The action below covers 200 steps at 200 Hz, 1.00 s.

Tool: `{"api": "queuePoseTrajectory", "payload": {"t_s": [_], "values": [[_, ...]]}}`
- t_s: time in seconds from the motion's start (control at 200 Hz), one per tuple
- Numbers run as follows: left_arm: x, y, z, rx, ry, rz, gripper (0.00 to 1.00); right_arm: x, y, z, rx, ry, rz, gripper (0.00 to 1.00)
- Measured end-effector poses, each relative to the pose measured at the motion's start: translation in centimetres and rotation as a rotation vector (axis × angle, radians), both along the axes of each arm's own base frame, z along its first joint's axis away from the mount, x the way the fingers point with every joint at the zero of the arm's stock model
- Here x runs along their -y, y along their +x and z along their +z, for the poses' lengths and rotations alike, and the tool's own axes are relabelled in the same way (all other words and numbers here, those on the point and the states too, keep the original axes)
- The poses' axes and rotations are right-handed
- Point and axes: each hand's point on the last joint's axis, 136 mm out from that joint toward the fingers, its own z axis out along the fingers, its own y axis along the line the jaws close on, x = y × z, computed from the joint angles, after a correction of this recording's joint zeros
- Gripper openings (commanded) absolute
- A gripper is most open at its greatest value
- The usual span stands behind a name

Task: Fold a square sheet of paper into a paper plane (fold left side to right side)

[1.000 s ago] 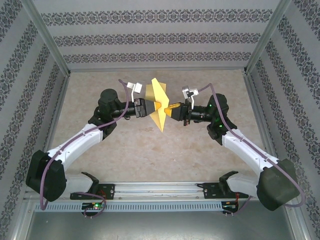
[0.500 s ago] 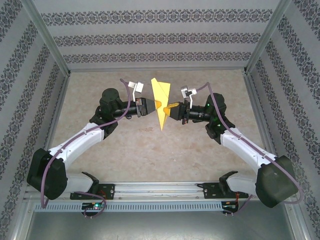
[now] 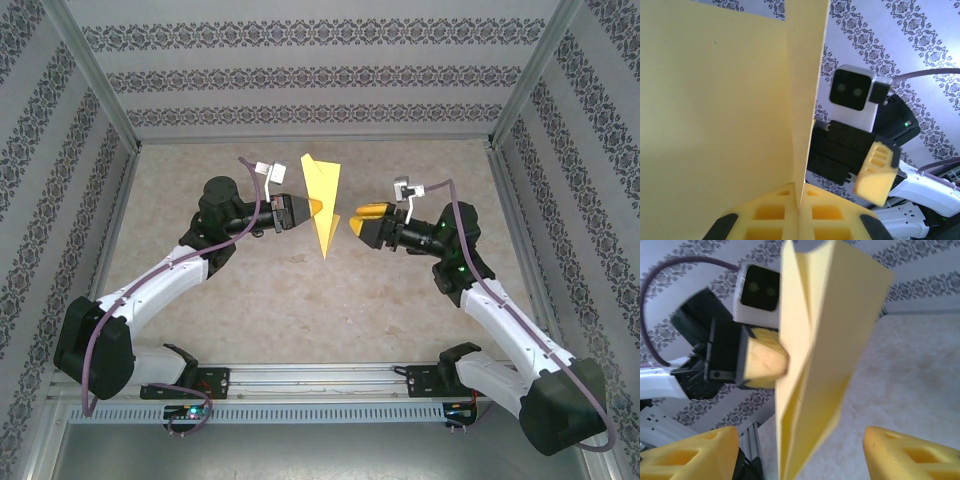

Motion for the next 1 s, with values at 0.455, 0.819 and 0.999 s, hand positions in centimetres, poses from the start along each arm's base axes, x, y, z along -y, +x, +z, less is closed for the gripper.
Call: {"api": "queuePoseTrajectory", "payload": {"t_s": [0.455,0.819,0.999], "values": [[0.2,0.5,-0.5,-0.017,0.003,0.000,0.04,-4.3,-0.7,-3.6,-0.119,-0.059,0.078,0.75],[0.3,0.7,-0.4,-0.022,-0.009,0.000,0.06,-4.8,1.0,-1.6,-0.059,-0.053,0.039,0.46],[0.3,0.7,-0.2,-0.016,-0.014,0.000,0.13,-4.7,1.4,-1.6,-0.057,-0.055,0.016,0.24]]}}
